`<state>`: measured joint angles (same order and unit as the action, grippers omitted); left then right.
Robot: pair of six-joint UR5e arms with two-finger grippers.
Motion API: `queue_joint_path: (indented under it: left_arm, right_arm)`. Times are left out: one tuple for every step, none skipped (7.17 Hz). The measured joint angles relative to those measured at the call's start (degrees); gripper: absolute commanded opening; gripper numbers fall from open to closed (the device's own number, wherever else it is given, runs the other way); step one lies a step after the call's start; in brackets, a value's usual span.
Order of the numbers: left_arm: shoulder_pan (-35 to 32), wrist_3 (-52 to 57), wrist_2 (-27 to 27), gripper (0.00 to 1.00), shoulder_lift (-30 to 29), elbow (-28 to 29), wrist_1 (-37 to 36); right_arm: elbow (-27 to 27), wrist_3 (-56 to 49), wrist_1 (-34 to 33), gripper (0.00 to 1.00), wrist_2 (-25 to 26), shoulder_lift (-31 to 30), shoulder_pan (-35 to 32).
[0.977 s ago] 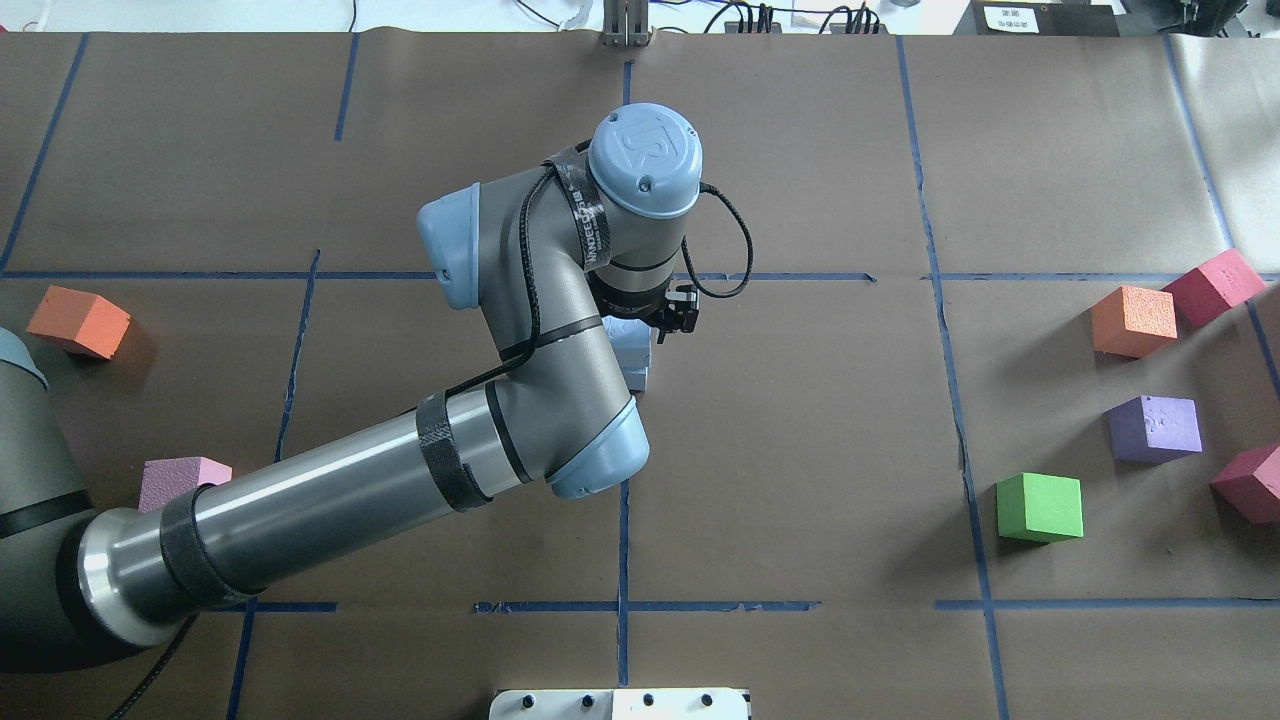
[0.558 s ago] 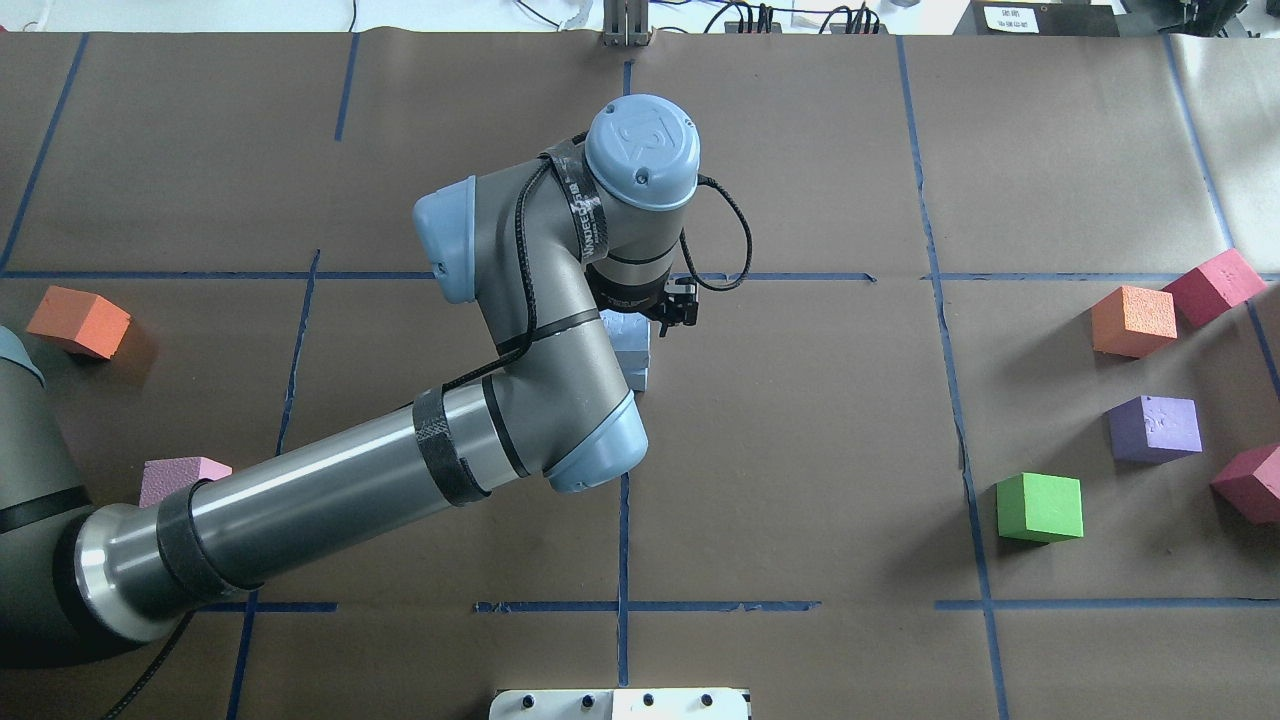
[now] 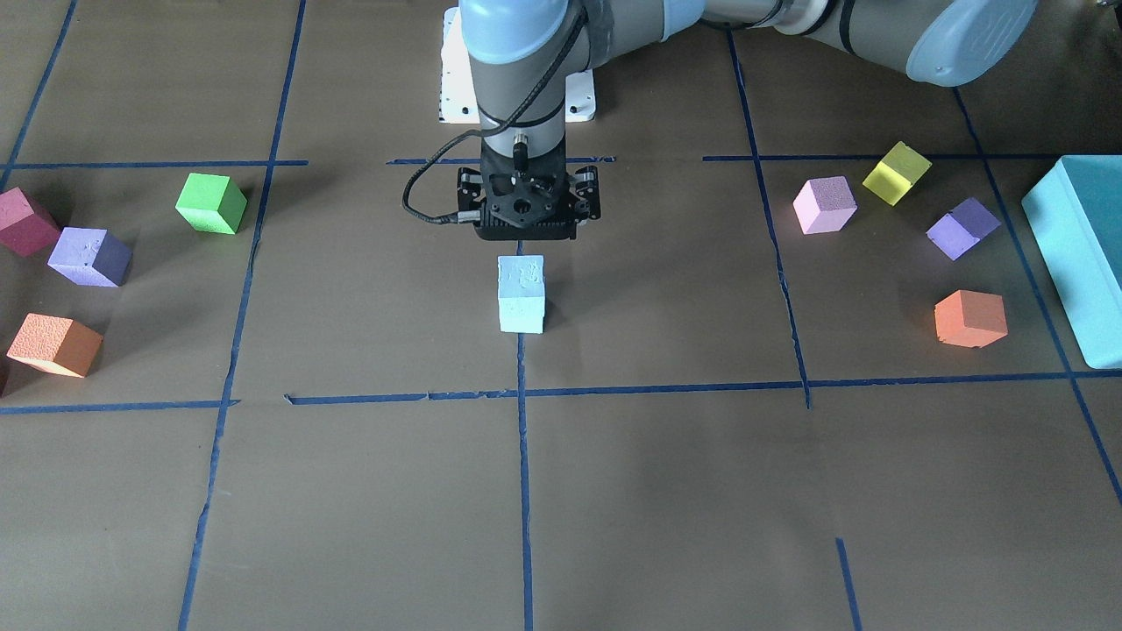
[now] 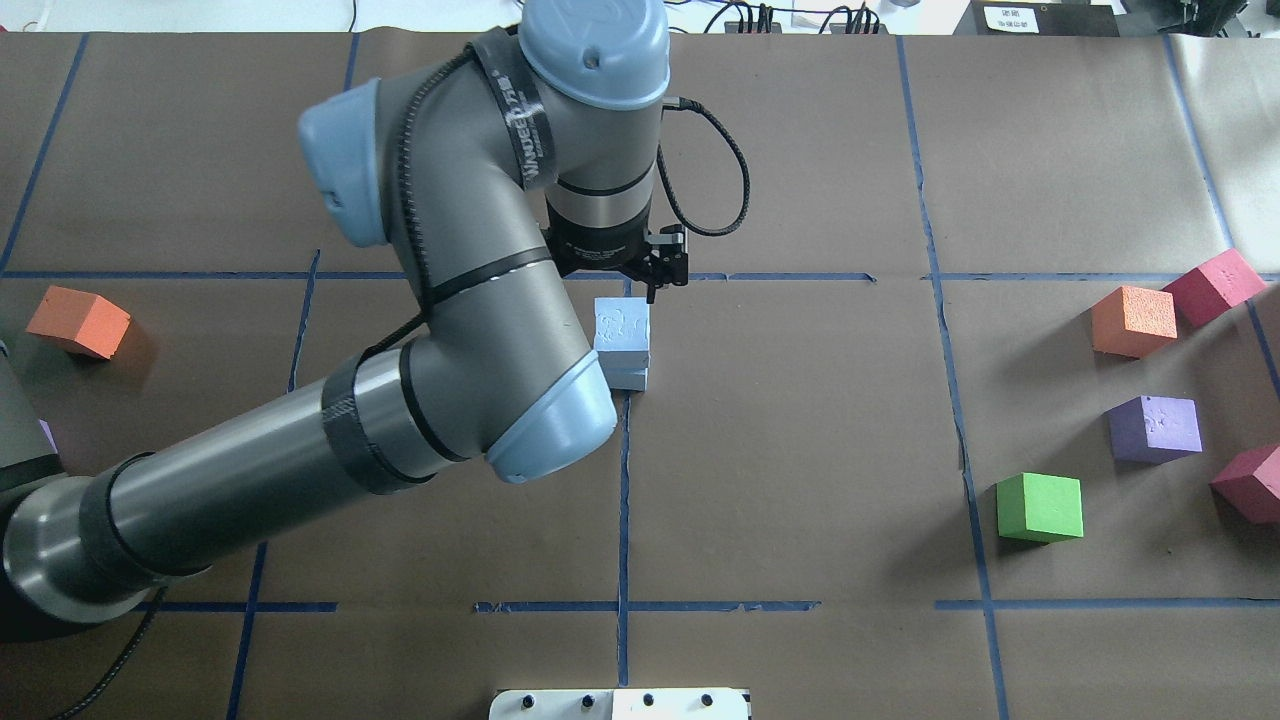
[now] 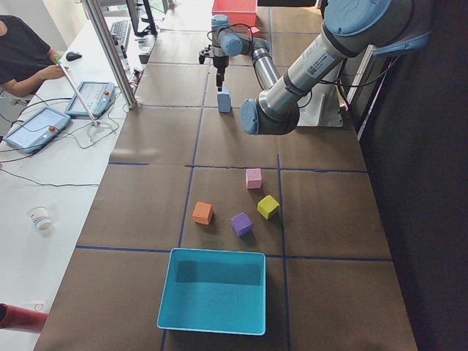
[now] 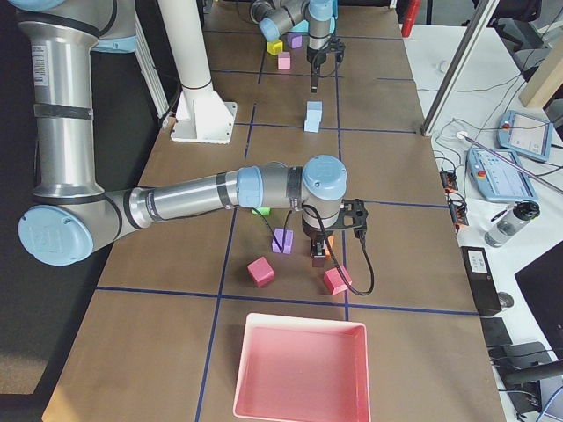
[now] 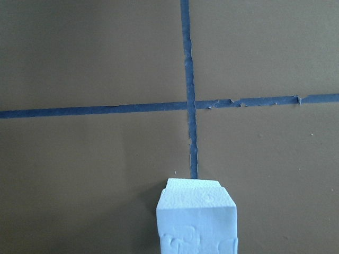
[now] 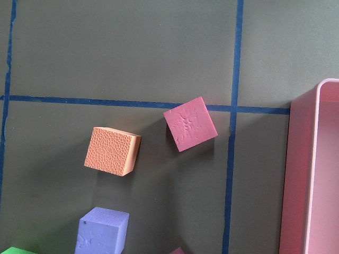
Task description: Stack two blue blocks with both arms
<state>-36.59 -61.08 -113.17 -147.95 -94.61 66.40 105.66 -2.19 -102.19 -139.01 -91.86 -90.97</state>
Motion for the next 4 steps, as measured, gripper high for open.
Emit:
queue_joint_path:
  left_arm:
    - [-1.9, 1.3, -1.4, 1.0, 3.2, -5.9, -2.5]
    - [-4.9, 5.0, -3.7, 1.0, 8.8, -12.3, -3.6]
    - [-8.7, 10.1, -5.9, 1.0, 15.1, -17.6, -3.8]
    - [-12.8, 15.4, -7.8, 1.0, 20.8, -20.9, -3.8]
  right_arm:
    - [-1.0, -0.3, 0.5, 1.0, 0.0, -1.0, 0.0]
    - [-3.0, -0.6, 2.7, 1.0, 0.0, -2.1, 0.0]
    - [-5.8, -0.6, 6.4, 1.0, 0.1, -2.9, 0.0]
    - [-8.3, -0.4, 9.7, 1.0, 0.1, -3.3, 0.0]
